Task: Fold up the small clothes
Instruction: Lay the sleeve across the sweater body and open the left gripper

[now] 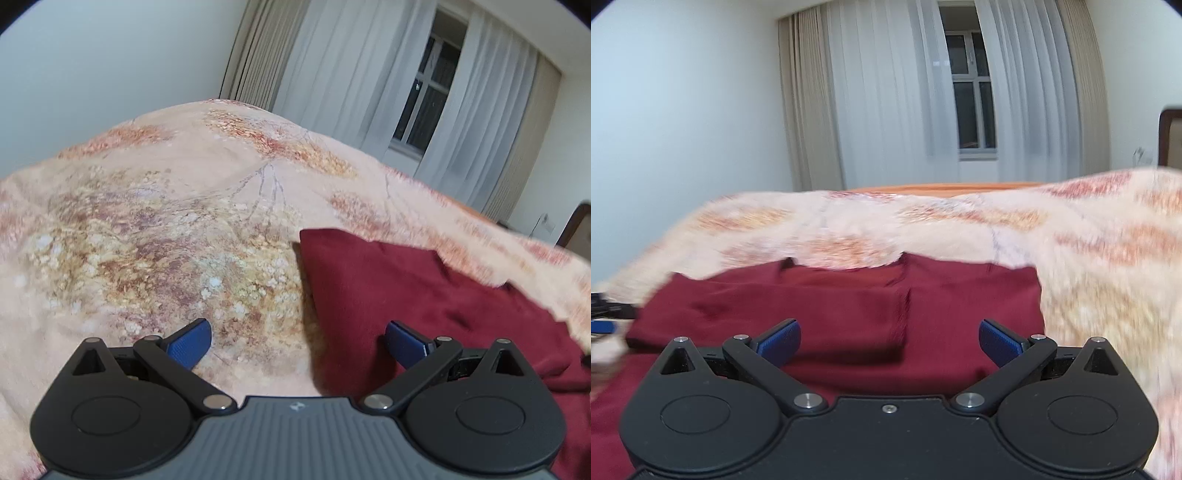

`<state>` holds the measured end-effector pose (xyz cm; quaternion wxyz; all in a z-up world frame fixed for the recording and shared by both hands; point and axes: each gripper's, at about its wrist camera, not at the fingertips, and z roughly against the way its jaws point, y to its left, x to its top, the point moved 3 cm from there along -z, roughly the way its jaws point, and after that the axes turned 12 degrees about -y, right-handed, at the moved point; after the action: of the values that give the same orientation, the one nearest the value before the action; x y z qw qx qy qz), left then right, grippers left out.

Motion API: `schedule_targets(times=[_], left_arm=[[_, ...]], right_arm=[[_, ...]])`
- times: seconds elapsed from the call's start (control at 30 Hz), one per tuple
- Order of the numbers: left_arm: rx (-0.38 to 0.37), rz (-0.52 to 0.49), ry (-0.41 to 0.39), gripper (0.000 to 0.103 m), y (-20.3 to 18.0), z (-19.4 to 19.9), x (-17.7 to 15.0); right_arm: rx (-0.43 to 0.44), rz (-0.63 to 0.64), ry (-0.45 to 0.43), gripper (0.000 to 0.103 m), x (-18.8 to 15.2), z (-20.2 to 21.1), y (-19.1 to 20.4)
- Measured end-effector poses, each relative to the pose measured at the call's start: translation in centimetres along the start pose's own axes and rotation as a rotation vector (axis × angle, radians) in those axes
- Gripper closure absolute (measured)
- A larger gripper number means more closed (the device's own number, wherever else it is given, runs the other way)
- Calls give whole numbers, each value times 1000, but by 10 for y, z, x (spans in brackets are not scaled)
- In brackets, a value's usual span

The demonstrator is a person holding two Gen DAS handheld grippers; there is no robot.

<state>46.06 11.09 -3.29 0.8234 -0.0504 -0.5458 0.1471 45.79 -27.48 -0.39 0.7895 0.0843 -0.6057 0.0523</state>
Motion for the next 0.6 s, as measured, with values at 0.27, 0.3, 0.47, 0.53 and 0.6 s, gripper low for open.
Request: schedule_targets(times=[0.27, 0.3, 0.47, 0.53, 0.6], left_arm=[[54, -84, 13, 0, -9, -5, -7], [58, -83, 10, 0, -8, -5, -7], [40, -66, -43, 0, -5, 14, -3], [1, -75, -87, 0, -7, 28, -3], [-32, -117, -103, 0, -14, 38, -7]], right_arm=[[-218, 169, 93, 1, -23, -46, -2], [-225, 155, 88, 1, -26, -45, -6], [-196, 57, 39, 0, -38, -37, -23], [-186, 39, 17, 0, -41, -34, -25], [-187, 41, 9, 0, -40, -33, -23]])
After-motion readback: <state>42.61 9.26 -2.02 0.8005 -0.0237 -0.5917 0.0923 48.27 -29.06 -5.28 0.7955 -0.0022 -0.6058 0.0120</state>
